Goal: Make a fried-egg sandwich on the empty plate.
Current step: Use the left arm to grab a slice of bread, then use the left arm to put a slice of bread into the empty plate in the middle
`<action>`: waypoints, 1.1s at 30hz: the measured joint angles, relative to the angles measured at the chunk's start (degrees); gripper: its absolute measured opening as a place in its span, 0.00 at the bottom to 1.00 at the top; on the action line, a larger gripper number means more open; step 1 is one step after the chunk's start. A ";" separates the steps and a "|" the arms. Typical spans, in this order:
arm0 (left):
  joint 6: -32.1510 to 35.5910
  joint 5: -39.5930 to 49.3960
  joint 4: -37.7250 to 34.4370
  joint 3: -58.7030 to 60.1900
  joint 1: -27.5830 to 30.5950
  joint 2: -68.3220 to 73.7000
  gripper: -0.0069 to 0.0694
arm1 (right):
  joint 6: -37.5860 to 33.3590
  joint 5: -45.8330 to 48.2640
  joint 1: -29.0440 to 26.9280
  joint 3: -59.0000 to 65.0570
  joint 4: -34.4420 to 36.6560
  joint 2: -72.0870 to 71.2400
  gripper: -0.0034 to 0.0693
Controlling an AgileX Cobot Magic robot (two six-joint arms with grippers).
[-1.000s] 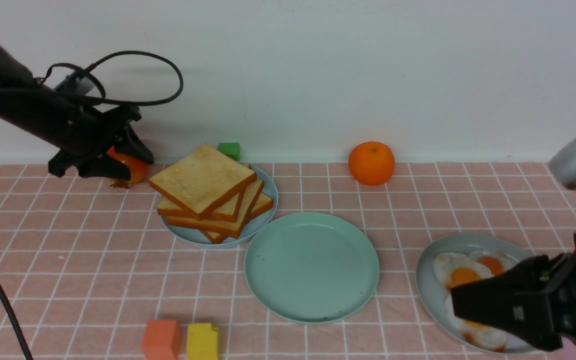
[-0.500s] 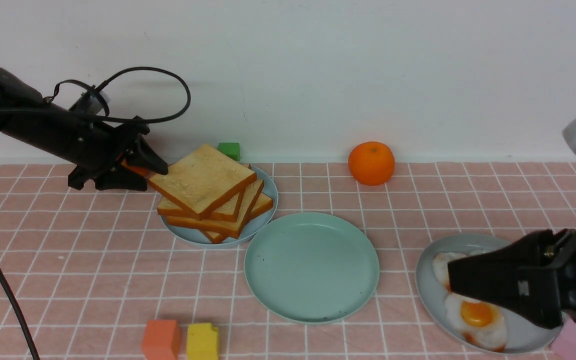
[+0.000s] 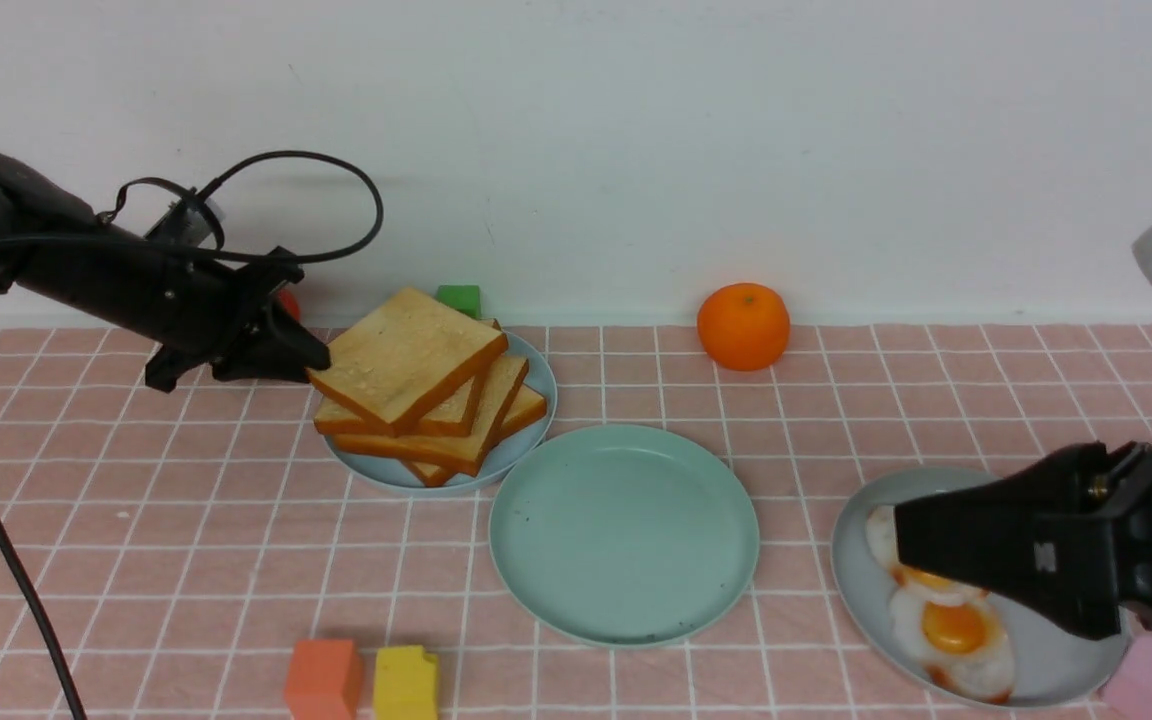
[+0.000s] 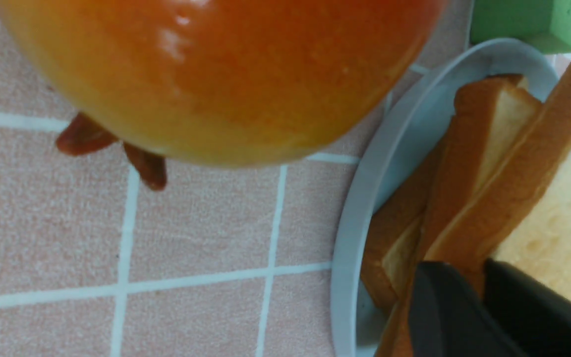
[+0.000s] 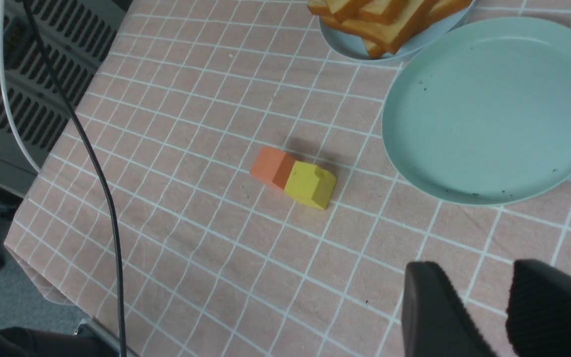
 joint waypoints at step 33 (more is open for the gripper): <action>-13.39 -18.58 -4.49 27.45 -24.32 -18.48 0.21 | 25.57 6.62 -14.87 0.00 -34.42 1.70 0.41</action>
